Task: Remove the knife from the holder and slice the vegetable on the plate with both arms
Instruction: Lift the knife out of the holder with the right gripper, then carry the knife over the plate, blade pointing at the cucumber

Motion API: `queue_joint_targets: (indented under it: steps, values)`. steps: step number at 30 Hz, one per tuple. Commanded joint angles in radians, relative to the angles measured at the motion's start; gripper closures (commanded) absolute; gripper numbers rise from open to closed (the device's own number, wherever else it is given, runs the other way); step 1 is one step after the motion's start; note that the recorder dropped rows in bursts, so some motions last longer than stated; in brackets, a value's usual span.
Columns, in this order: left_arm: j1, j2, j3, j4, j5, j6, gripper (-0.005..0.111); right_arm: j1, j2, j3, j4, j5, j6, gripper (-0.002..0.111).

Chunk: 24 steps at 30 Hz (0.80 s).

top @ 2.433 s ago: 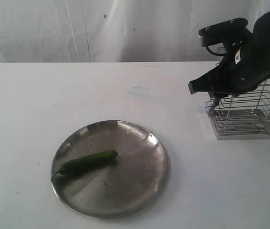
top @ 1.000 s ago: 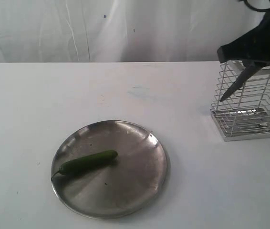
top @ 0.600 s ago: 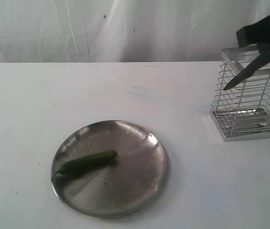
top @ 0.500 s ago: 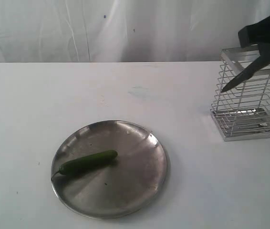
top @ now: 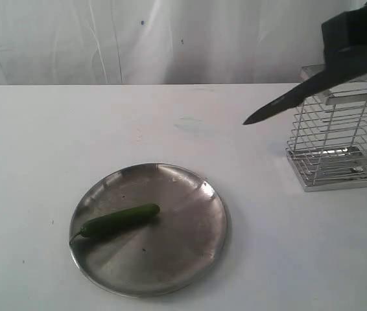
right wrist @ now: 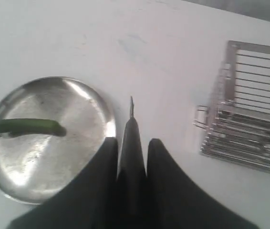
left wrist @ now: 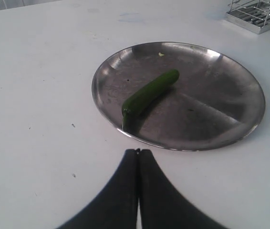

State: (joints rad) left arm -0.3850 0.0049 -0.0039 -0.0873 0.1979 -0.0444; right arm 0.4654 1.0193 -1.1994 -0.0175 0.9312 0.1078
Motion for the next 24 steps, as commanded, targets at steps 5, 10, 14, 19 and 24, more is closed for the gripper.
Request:
queue_joint_targets:
  steps: [5, 10, 14, 19, 24]
  values:
    - [0.004, -0.005, 0.004, -0.008, 0.003, -0.001, 0.107, 0.174, -0.038, 0.219, 0.025, -0.298, 0.004, 0.100]
    - [0.004, -0.005, 0.004, -0.008, 0.003, -0.001, 0.107, 0.226, -0.102, 0.477, 0.018, -0.665, 0.037, 0.104]
    - [0.004, -0.005, 0.004, -0.008, 0.003, -0.001, 0.107, 0.226, -0.117, 0.660, 0.018, -0.919, 0.053, 0.106]
    - [0.004, -0.005, 0.004, -0.008, 0.003, -0.001, 0.107, 0.226, -0.036, 0.794, 0.018, -1.122, 0.044, 0.106]
    - [0.004, -0.005, 0.004, -0.008, 0.003, -0.003, 0.107, 0.226, 0.119, 0.841, 0.018, -1.263, -0.001, 0.106]
